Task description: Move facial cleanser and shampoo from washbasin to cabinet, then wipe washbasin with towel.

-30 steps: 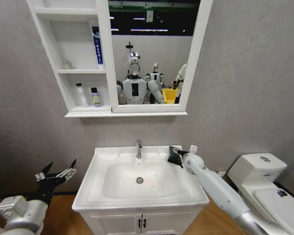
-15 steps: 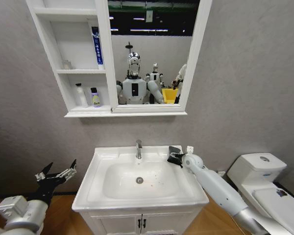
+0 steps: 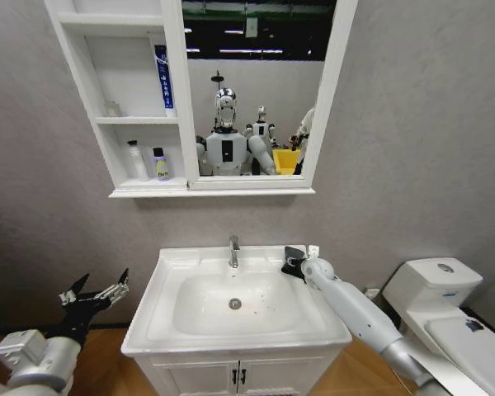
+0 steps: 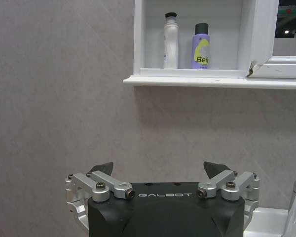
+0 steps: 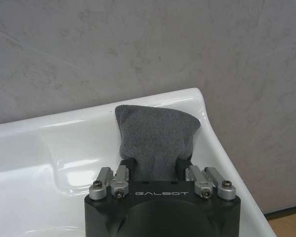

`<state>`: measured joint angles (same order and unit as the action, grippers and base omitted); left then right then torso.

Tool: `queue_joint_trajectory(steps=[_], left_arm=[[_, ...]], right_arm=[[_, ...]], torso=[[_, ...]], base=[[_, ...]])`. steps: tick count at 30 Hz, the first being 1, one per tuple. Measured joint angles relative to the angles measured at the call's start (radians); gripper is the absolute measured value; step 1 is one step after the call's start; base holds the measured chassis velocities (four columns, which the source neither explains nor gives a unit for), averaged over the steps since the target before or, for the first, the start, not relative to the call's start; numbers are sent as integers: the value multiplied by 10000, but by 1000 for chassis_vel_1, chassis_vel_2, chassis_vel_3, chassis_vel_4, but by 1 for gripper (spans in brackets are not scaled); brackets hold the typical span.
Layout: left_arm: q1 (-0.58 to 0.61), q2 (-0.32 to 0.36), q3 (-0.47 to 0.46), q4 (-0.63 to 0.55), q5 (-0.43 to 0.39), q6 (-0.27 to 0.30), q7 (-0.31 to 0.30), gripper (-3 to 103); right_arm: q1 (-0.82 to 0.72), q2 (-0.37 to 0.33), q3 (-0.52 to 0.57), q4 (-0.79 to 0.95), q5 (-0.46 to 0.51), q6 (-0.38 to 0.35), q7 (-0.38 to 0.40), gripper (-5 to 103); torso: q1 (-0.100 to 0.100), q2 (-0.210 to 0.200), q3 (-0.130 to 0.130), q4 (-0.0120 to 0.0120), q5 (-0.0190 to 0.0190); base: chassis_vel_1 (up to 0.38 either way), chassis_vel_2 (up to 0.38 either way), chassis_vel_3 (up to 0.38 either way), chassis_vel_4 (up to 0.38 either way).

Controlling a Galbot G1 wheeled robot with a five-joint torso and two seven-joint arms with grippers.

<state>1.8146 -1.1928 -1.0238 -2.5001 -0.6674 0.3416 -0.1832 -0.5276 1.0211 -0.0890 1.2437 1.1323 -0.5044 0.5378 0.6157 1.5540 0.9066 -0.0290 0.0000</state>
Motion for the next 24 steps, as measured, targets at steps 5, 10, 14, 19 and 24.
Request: queue_joint_trajectory(steps=[5,10,14,19,24], left_arm=[[0,0,0,0,0,0,0,100],[0,0,0,0,0,0,0,100],[0,0,0,0,0,0,0,100],[0,0,0,0,0,0,-1,100],[0,0,0,1,0,0,0,100]], right_arm=[[40,44,-9,-134,12,60,-14,27],[-1,-22,-3,37,81,154,18,10],[-253,-269,93,944,397,258,327,2],[-876,-740,148,2703,884,278,1019,2],[-1620,-1310,-252,4893,1316,327,1541,2]], torso=[[0,0,0,0,0],[1,0,0,0,0],[1,0,0,-1,0],[0,0,0,-1,0],[-2,1,-1,-2,-1]], base=[[0,0,0,0],[0,0,0,0],[0,0,0,0],[0,0,0,0],[0,0,0,0]])
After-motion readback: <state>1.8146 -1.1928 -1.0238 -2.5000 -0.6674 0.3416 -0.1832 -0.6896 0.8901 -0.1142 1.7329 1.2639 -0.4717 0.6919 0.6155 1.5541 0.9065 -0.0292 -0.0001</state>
